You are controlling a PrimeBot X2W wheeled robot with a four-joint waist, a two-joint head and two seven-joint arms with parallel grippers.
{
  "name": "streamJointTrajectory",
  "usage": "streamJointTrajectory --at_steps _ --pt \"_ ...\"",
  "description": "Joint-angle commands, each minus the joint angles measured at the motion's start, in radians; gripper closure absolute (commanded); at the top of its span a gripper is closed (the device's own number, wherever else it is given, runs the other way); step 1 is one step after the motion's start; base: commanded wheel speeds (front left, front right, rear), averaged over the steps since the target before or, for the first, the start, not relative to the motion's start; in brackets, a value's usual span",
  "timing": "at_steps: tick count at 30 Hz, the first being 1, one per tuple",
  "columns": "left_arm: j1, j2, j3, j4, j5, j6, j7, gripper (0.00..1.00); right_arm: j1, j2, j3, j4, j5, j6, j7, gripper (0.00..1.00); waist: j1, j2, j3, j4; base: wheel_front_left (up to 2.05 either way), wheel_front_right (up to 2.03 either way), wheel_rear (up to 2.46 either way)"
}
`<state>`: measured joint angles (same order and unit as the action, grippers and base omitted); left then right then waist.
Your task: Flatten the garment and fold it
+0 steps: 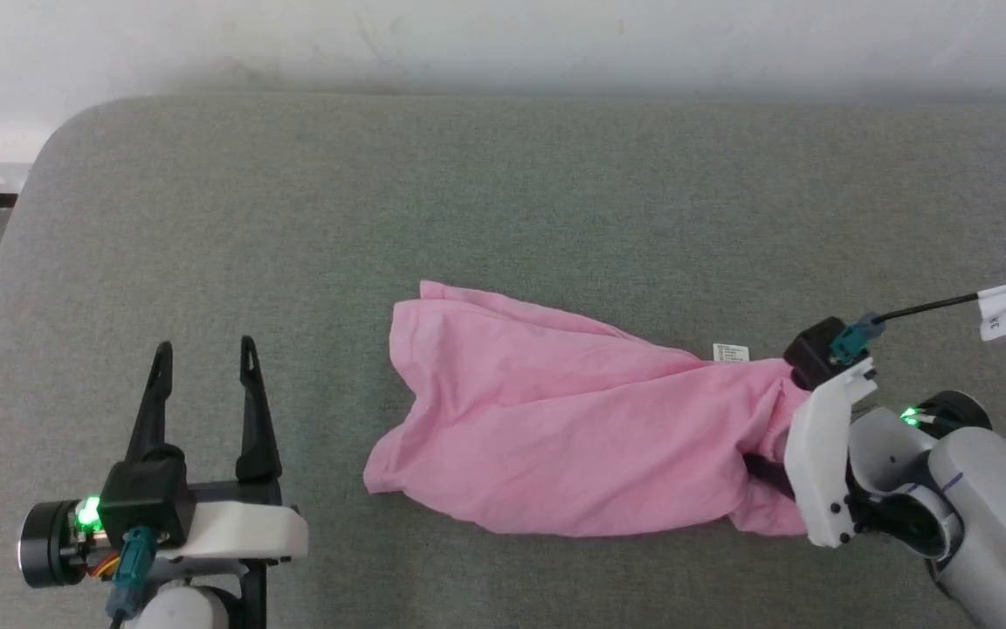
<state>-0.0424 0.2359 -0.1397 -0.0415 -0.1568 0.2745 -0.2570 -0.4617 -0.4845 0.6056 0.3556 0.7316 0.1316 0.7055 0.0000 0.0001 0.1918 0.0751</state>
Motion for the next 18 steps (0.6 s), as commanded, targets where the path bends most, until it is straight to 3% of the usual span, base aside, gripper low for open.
streamJointTrajectory --at_steps 1,9,18 --pt "0.014 -0.011 0.017 0.006 0.016 -0.015 -0.005 0.0 0.046 0.025 0.03 0.011 -0.007 -0.001 -0.012 1.0 0.0 -0.0001 -0.011 -0.01 0.0 0.0 0.0" --pt "0.045 -0.056 0.08 -0.001 0.074 -0.064 -0.005 0.0 0.006 -0.042 -0.044 -0.099 0.01 -0.001 -0.062 1.0 0.0 -0.0001 -0.055 -0.036 0.0 0.0 0.0" --pt "0.065 -0.086 0.09 -0.008 0.116 -0.097 -0.005 0.0 0.041 -0.238 -0.173 -0.132 0.027 -0.001 0.017 1.0 0.0 -0.0001 -0.074 -0.032 0.0 0.0 0.0"
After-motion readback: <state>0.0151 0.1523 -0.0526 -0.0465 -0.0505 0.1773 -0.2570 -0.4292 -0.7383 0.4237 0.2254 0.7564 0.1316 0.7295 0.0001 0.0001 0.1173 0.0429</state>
